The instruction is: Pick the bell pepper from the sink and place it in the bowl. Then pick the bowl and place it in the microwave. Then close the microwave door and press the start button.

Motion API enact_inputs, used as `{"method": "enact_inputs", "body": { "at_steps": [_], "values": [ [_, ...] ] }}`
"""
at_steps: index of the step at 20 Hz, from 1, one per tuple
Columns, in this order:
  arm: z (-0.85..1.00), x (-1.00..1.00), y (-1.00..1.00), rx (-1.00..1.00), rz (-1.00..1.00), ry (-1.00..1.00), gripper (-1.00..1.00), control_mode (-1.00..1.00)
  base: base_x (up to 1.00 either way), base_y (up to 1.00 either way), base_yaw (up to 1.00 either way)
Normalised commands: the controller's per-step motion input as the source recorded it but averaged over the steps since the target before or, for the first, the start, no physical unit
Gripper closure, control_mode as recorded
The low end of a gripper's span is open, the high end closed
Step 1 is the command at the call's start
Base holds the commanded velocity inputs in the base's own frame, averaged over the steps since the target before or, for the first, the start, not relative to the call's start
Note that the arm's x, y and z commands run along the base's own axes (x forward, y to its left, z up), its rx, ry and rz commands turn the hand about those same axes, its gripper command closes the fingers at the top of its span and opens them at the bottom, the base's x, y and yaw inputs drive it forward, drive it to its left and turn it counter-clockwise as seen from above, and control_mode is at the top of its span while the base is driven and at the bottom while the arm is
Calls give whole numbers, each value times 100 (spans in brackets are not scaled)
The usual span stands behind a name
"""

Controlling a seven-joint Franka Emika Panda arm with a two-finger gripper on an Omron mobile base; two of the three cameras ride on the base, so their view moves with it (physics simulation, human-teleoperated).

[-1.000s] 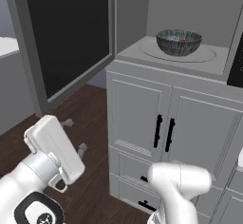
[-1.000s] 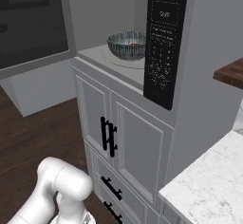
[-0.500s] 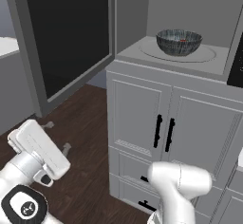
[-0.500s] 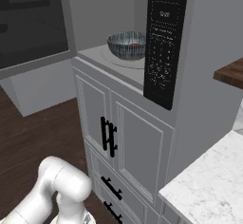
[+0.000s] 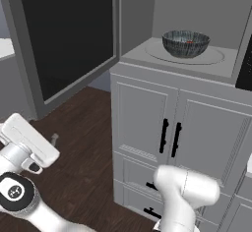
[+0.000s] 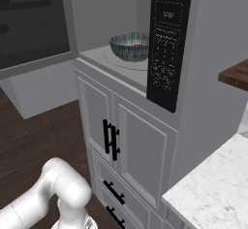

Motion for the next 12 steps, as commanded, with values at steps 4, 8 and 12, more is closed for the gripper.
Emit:
{"method": "enact_inputs", "body": {
  "at_steps": [4,8,12],
  "values": [
    [-7,100,51,0,-4,-3,-100,-100,0,0,0],
    [-23,81,54,0,-3,0,-100,-100,0,0,0],
    [-61,14,44,0,0,-4,-100,-100,0,0,0]
  ]
}}
